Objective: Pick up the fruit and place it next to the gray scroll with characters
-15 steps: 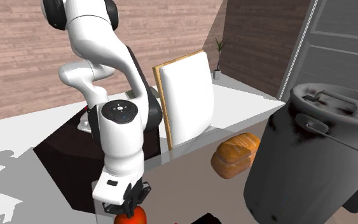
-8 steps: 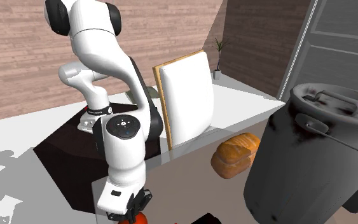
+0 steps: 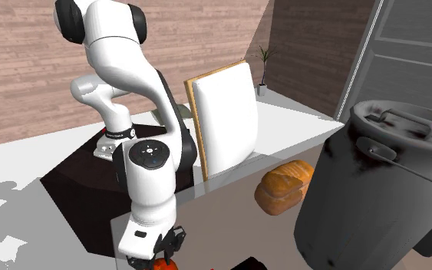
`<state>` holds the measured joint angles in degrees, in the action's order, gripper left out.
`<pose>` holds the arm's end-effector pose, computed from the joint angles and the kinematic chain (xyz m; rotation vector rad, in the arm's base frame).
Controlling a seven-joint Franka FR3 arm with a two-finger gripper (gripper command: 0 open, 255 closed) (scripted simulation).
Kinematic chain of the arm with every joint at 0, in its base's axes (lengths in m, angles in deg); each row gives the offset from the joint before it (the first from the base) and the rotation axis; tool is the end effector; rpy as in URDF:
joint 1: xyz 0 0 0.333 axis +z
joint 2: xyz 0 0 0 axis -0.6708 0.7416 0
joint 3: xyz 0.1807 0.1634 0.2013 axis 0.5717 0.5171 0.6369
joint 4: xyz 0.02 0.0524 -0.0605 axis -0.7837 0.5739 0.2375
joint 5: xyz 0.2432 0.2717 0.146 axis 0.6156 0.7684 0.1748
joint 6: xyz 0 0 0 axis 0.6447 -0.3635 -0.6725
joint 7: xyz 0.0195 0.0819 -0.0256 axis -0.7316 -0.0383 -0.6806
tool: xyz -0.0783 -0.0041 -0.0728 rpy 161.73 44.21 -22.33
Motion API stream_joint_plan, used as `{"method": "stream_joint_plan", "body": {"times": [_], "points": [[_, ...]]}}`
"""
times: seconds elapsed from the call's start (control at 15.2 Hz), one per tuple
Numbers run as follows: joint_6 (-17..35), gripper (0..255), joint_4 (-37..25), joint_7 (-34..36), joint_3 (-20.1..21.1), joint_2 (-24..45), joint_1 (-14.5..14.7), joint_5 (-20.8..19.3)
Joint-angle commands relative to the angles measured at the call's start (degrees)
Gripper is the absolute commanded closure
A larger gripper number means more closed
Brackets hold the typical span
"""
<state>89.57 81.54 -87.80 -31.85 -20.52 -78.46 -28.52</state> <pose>0.4015 -0.4742 0.2165 2.7921 -1.1711 -0.0399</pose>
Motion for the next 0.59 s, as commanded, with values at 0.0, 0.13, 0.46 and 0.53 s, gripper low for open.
{"method": "stream_joint_plan", "body": {"times": [0.0, 0.13, 0.46, 0.53], "points": [[0.0, 0, 0.0, 0.0, 0.0, 0.0, 0.0, 0.0], [0.0, 0, 0.0, 0.0, 0.0, 0.0, 0.0, 0.0], [-4.2, 0, 0.1, 0.7, -0.7, -4.4, 1.0, -1.0], [-5.4, 0, 0.0, 0.8, -0.8, -5.5, 1.2, -1.3]]}}
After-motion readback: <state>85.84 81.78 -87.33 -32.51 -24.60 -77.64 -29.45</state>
